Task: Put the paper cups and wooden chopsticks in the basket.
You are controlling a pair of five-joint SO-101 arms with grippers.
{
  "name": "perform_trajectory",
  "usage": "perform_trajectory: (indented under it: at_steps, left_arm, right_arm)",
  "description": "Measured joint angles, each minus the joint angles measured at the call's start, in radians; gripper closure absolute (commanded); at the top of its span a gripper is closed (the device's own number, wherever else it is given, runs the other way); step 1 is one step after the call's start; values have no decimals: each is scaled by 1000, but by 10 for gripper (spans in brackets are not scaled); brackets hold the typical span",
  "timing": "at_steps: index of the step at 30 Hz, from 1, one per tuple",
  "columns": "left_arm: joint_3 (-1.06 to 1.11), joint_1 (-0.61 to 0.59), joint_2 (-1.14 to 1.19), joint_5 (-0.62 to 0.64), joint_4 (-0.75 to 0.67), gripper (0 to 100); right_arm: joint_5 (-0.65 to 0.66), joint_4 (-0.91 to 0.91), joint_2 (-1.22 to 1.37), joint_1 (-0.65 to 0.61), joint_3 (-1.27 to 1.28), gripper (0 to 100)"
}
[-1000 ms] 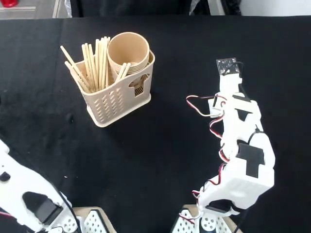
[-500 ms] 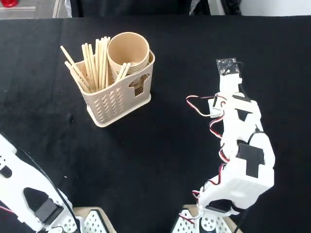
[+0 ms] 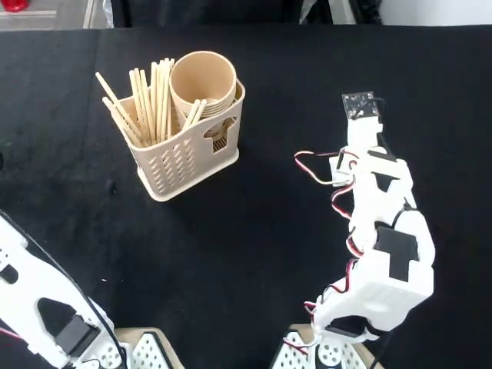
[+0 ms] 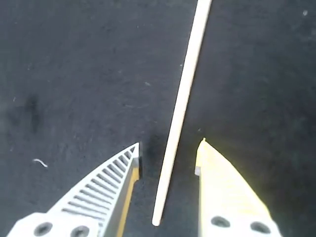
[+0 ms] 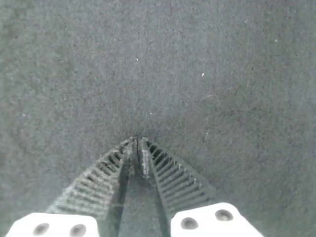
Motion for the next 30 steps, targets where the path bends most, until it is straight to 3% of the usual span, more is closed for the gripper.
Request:
perform_trajectory:
  at_steps: [5,14,20,24,30]
  left_arm:
    - [2,5,11,-9,104,977]
    - [-68,11,14,-12,327,971]
    - [-60,9,-3,137,344,971]
    - [114,32,-84,189,344,971]
    - [568,97,-290,195,345,970]
  right_arm:
    - [0,0,0,0,0,985]
    - [0,0,0,0,0,985]
    - [0,0,0,0,0,985]
    - [0,0,0,0,0,985]
    - [0,0,0,0,0,985]
